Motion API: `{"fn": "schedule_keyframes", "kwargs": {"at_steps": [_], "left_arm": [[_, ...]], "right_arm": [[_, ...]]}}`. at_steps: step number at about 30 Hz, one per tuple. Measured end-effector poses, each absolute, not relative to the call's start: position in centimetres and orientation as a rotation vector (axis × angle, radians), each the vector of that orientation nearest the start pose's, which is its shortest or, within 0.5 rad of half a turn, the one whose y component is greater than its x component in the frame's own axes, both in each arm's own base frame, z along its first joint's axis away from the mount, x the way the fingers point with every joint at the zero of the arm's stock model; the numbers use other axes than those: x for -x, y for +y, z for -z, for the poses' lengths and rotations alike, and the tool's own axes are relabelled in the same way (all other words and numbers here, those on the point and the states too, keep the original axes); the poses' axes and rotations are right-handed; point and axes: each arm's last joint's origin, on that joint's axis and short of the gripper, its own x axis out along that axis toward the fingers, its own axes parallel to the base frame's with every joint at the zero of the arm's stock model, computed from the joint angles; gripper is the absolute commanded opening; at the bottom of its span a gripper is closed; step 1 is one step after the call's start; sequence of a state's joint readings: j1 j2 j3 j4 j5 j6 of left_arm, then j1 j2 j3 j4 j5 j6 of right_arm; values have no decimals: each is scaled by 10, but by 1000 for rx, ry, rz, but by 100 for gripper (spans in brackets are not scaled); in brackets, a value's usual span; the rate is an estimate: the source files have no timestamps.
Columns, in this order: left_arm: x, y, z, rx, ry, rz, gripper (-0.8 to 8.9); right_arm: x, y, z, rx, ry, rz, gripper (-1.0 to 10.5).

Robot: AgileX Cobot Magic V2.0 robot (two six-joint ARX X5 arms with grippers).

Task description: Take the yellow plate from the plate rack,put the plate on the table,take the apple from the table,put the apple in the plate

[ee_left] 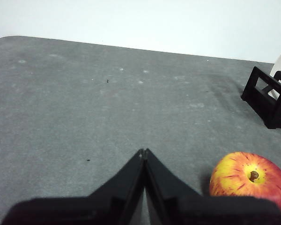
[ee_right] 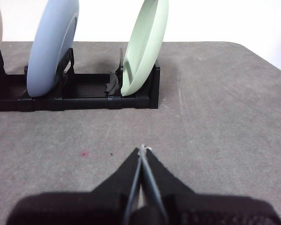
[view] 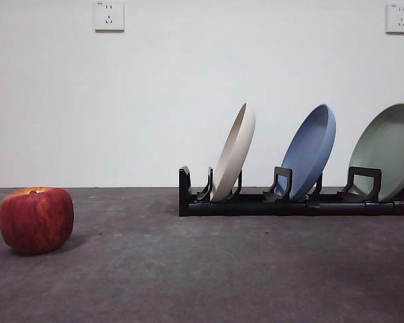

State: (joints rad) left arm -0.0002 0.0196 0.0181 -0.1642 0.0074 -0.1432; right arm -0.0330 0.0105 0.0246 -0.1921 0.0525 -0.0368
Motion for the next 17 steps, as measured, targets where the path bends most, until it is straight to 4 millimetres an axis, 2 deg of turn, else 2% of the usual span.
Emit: {"fn": "schedule_keyframes", "kwargs": {"at_steps": [11,17], "left_arm": [[-97,0,-152,144,166,-4,-5],[-96,-1,-154,147,186,28,-8]], "right_arm": [[-95,-3,-152,-31,179,43,-16],[-94,-3,-159,-135,159,50,-17]]}}
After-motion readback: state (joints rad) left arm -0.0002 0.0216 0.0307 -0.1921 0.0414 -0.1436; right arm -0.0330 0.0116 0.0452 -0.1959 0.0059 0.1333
